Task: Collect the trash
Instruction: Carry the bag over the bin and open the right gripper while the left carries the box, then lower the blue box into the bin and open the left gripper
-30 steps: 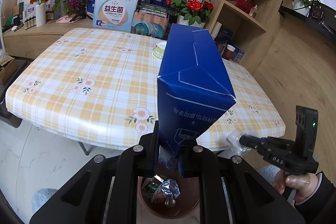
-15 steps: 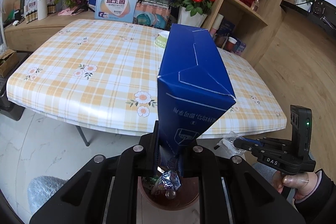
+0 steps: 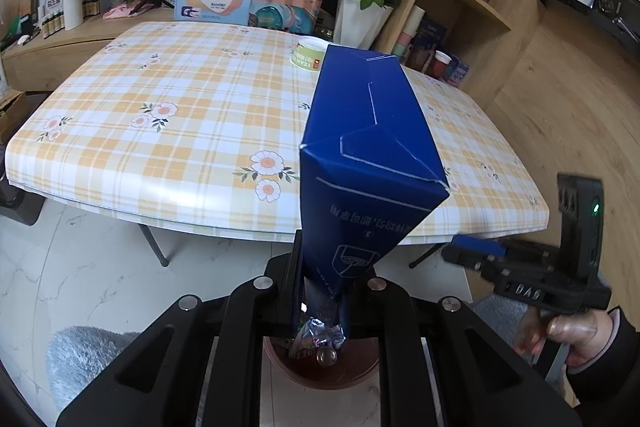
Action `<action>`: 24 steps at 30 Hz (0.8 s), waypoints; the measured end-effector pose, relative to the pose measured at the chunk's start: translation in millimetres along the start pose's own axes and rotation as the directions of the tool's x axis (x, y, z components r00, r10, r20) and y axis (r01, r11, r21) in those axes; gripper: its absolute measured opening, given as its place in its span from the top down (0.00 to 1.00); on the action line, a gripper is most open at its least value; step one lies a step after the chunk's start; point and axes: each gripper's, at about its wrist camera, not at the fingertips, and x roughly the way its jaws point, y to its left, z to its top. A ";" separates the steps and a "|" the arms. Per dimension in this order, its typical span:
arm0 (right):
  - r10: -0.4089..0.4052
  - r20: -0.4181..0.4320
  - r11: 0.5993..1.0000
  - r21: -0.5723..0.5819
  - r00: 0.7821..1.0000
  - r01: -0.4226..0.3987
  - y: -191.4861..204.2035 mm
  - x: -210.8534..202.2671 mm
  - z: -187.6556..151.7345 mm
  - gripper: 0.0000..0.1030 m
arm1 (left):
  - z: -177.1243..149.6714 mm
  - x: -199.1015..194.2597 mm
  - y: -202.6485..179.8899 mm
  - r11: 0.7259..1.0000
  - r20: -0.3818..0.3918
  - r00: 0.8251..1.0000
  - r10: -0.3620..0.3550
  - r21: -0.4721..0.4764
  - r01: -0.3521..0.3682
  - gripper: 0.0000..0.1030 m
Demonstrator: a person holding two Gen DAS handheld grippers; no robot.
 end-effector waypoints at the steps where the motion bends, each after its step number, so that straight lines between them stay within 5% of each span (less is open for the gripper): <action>1: -0.013 0.017 1.000 -0.001 1.000 0.013 -0.8 -4.3 2.2 0.46 | -0.7 0.4 -1.4 1.000 -0.004 1.000 -0.002 0.005 0.002 0.87; 6: -0.075 0.126 0.997 0.024 0.989 0.073 -8.3 -32.3 14.4 0.12 | -4.7 3.0 -9.8 0.999 -0.034 0.999 -0.023 0.036 0.024 0.87; 14: -0.127 0.225 0.990 0.093 0.966 0.109 -31.0 -65.0 27.1 0.09 | -20.0 14.6 -34.1 0.986 -0.124 0.989 -0.080 0.135 0.097 0.87; 24: -0.167 0.240 0.978 0.161 0.956 0.131 -53.7 -75.6 21.3 0.09 | -38.6 39.0 -51.4 0.969 -0.254 0.960 -0.117 0.185 0.167 0.87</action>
